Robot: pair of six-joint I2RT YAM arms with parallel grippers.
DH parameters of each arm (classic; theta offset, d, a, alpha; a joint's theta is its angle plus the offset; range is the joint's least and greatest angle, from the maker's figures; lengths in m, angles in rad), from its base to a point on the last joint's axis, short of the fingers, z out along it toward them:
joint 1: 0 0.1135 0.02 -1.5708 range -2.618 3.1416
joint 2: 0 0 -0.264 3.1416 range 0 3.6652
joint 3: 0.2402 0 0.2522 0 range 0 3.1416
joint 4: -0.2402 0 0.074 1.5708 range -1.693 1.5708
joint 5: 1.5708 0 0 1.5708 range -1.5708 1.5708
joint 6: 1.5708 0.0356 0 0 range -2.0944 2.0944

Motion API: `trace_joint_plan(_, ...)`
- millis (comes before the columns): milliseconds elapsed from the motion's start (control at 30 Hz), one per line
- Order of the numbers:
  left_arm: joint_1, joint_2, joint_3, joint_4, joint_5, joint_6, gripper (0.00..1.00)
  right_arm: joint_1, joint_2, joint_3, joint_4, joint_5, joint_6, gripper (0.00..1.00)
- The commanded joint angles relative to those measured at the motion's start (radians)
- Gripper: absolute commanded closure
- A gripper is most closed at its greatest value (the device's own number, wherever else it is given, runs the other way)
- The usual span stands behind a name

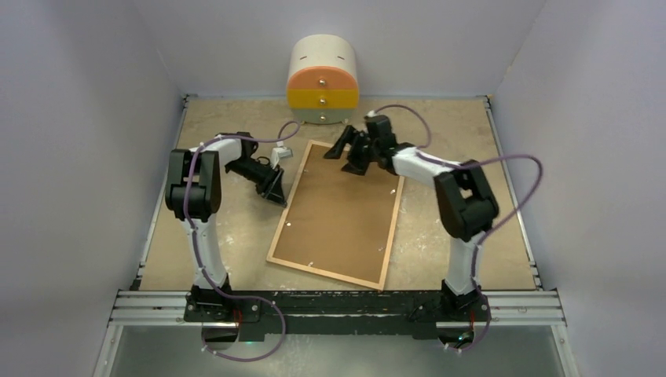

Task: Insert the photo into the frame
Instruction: Install the photo frame at the center of the board, then adjust the photo frame at the center of the board.

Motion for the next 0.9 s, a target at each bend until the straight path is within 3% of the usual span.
trace_joint_plan(0,0.047,-0.082,0.019,-0.129,-0.06,0.124,0.6,-0.124,-0.281,-0.208,-0.018,0.08,-0.042,0.13)
trace_joint_plan(167,0.046,-0.128,-0.079,-0.06,-0.149,0.15,0.6,-0.248,-0.487,-0.427,-0.081,0.223,-0.078,0.01)
trace_joint_plan(300,-0.005,-0.167,-0.208,0.066,-0.266,0.125,0.6,-0.316,-0.562,-0.53,-0.128,0.338,-0.103,0.01)
trace_joint_plan(433,-0.066,-0.207,-0.298,0.129,-0.344,0.117,0.6,-0.344,-0.549,-0.584,-0.098,0.333,-0.116,0.01)
trace_joint_plan(600,-0.148,-0.242,-0.366,0.138,-0.38,0.122,0.61,-0.327,-0.4,-0.518,-0.042,0.228,-0.148,0.01)
trace_joint_plan(867,-0.329,-0.269,-0.389,0.109,-0.347,0.114,0.61,-0.142,-0.193,-0.25,-0.07,0.164,-0.145,0.01)
